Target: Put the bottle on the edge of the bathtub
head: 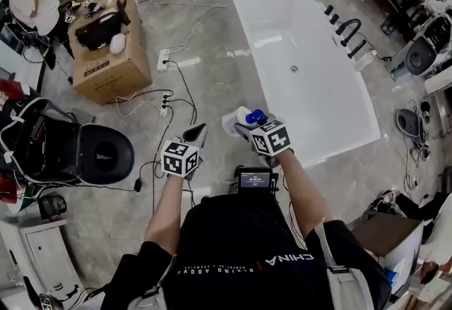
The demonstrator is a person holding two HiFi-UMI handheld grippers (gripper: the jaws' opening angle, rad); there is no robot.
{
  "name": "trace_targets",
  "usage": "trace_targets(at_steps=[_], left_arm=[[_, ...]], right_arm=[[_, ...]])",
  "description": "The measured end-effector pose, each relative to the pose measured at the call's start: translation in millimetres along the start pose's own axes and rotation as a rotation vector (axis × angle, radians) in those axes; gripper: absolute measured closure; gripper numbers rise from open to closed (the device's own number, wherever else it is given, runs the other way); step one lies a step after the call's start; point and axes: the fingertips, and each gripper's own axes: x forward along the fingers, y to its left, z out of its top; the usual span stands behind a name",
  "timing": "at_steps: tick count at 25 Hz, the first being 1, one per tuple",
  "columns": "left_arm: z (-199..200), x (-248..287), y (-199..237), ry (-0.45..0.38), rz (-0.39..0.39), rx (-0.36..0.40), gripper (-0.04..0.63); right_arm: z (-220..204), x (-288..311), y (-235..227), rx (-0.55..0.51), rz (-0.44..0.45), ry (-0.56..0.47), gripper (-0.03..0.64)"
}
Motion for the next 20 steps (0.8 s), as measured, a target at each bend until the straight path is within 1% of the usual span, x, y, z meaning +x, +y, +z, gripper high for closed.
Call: trace_targets(at_steps=[6, 11, 17, 20], left_arm=[[21.7, 40.0, 5.5, -0.001, 0.033, -0.009, 0.586], [37.2, 64.3, -0.2, 0.001, 0.049, -0.013, 0.586], [41.4, 82.4, 11.8, 0.019, 0.063, -0.03, 0.586], [45.9, 92.5, 26.3, 0.019, 0.065, -0.039, 0.586]], right_arm=[[17.8, 8.9, -43.7, 0.012, 0.04, -0.006, 0.344], [29.6, 8.8, -73.0, 0.003, 0.062, -0.006, 0.344], [40.2, 23.9, -93.2, 0.026, 0.087, 0.001, 0.344], [49.9, 36.4, -101.2, 0.037, 0.098, -0.001, 0.344]])
